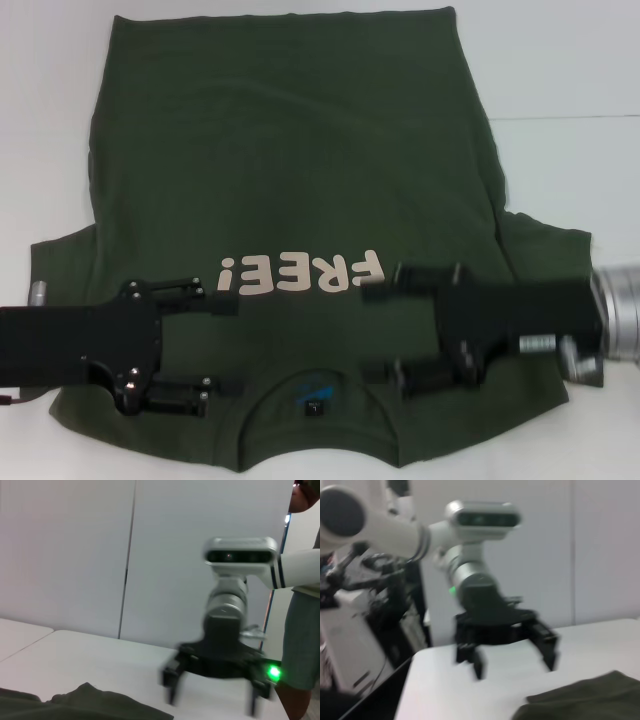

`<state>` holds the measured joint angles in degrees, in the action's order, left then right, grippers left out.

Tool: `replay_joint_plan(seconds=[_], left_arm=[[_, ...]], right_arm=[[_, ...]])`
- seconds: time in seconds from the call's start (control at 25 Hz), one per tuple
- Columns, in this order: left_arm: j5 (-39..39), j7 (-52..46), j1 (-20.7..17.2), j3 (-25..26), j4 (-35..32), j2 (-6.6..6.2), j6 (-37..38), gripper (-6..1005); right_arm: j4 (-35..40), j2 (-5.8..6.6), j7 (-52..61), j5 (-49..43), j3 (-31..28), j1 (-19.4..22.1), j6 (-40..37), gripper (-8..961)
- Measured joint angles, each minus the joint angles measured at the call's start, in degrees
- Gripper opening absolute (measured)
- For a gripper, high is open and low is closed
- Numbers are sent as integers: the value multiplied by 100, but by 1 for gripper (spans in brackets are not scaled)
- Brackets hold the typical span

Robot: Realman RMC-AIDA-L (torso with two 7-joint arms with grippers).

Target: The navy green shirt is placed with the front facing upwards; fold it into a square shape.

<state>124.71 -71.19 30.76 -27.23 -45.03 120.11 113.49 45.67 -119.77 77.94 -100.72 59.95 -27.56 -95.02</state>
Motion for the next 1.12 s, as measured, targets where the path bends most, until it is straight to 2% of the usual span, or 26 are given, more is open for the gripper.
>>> replay_joint_plan(seconds=[0.2, 0.4, 0.56, 0.72, 0.84, 1.12], left_arm=[[-32, 16, 51, -43, 74, 2, -61, 828], [-48, 71, 68, -28, 144, 4, -79, 827], [-58, 83, 77, -14, 168, 38, -116, 827], [-72, 95, 85, -11, 188, 75, -149, 828], [-129, 97, 89, -16, 212, 79, -194, 828], [-206, 97, 110, -15, 223, 86, -218, 828]], right_arm=[[209, 43, 896, -48, -572, -181, 115, 927], [1289, 99, 2382, -616, -1138, -127, 600, 925], [2120, 112, 3425, -1605, -1719, -108, 705, 924], [2713, 123, 4161, -2497, -2082, -20, 484, 924], [3020, 177, 4611, -3023, -2302, 25, 185, 923], [3230, 334, 5419, -4277, -2502, -164, -697, 921]])
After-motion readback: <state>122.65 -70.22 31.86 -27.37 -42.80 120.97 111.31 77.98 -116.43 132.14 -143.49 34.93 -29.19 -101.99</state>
